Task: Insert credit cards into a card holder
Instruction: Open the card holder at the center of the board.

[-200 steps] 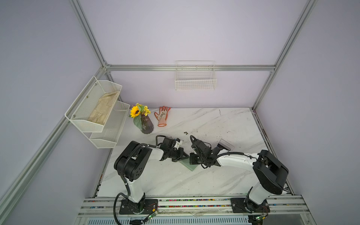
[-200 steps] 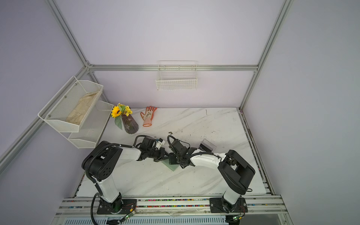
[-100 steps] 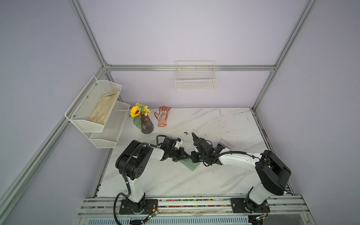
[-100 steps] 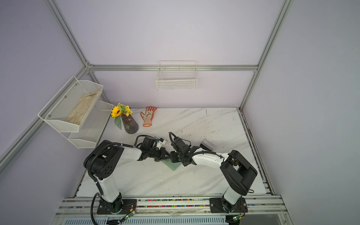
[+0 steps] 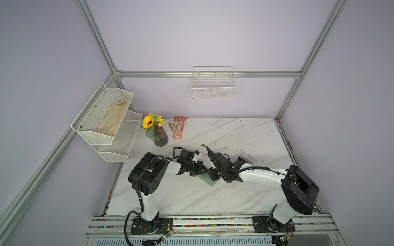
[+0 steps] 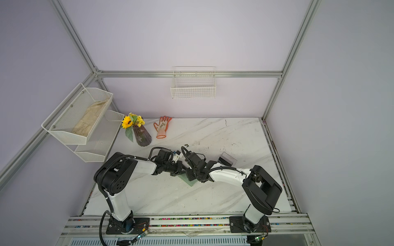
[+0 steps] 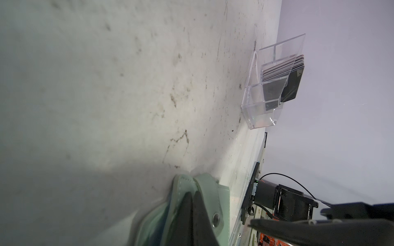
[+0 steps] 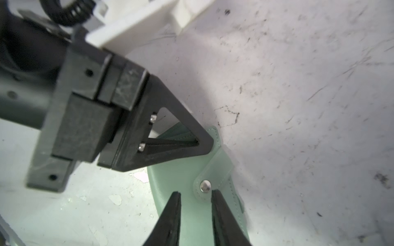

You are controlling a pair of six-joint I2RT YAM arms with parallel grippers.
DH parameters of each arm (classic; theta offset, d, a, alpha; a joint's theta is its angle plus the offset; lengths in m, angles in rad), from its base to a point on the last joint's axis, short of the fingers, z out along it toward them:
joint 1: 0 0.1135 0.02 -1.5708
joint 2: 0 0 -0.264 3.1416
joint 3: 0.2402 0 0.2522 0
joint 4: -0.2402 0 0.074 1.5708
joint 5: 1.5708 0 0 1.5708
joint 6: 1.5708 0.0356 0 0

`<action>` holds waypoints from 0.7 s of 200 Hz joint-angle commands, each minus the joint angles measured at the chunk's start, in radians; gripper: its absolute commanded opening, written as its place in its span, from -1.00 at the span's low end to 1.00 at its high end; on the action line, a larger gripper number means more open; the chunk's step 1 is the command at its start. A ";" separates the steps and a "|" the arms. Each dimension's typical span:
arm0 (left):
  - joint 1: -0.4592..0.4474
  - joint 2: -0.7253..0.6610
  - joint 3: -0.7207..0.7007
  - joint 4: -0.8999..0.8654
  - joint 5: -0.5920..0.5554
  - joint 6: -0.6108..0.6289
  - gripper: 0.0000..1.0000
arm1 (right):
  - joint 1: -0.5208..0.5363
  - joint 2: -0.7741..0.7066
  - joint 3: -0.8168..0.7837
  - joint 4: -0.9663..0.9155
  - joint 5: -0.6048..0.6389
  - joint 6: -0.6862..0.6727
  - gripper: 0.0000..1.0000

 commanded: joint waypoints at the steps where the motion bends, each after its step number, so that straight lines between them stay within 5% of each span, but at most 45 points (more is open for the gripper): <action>1: -0.051 0.147 -0.067 -0.267 -0.281 0.001 -1.00 | 0.028 0.034 0.013 0.019 0.037 -0.017 -0.42; 140: -0.052 0.173 -0.030 -0.327 -0.285 -0.005 -1.00 | 0.058 0.120 0.036 0.014 0.176 -0.062 -0.46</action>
